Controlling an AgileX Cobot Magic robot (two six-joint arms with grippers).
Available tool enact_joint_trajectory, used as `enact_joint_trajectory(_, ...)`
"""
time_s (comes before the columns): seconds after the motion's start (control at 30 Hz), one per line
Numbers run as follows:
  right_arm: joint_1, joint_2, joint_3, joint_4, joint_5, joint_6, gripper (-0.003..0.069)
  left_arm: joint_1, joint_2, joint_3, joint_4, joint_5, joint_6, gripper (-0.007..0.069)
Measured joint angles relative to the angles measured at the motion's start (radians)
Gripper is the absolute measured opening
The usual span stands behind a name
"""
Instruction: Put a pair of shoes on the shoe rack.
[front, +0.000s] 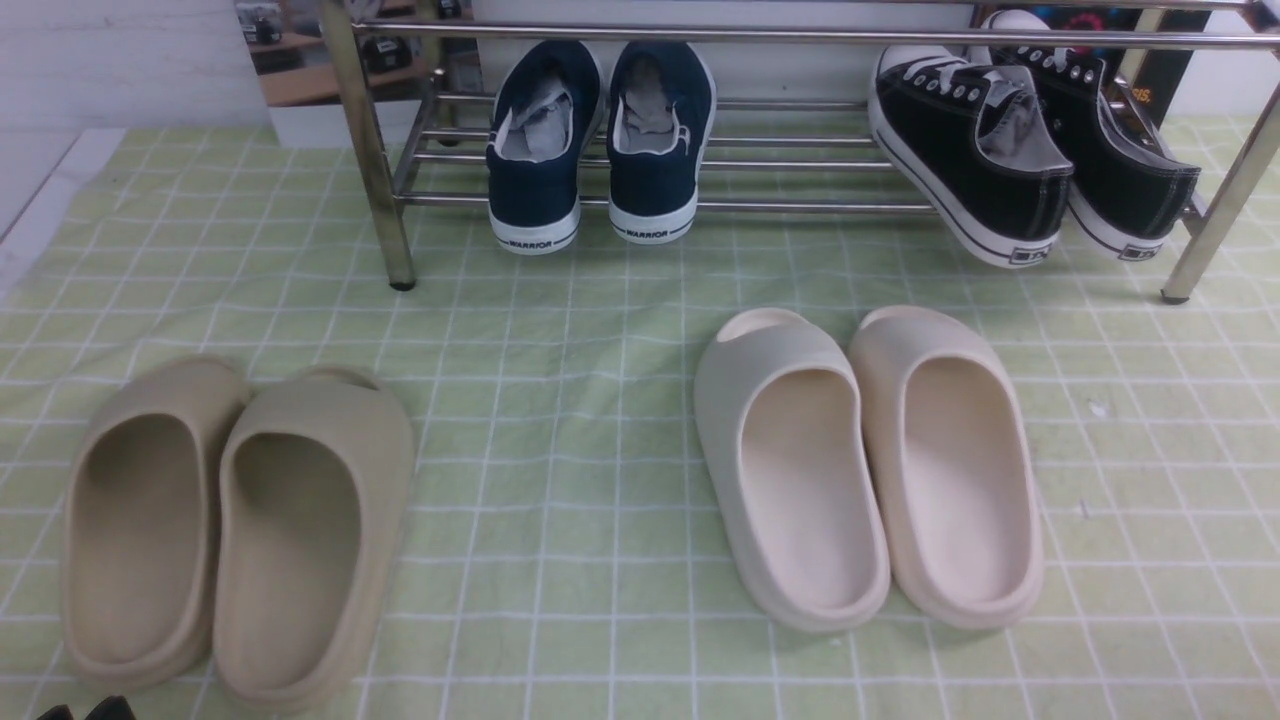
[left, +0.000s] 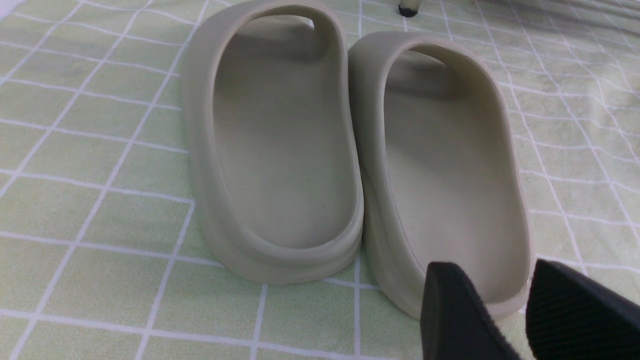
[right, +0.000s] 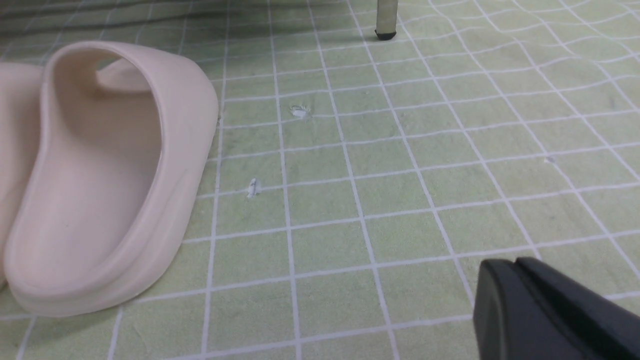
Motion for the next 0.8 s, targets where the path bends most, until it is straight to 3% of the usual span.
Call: enact_joint_trajectory(0.8,0.0,0.0,0.0,0.0,0.0,0.0,0.0079,0.0,0.0,0.0,0.0,0.0,0.0,0.0238)
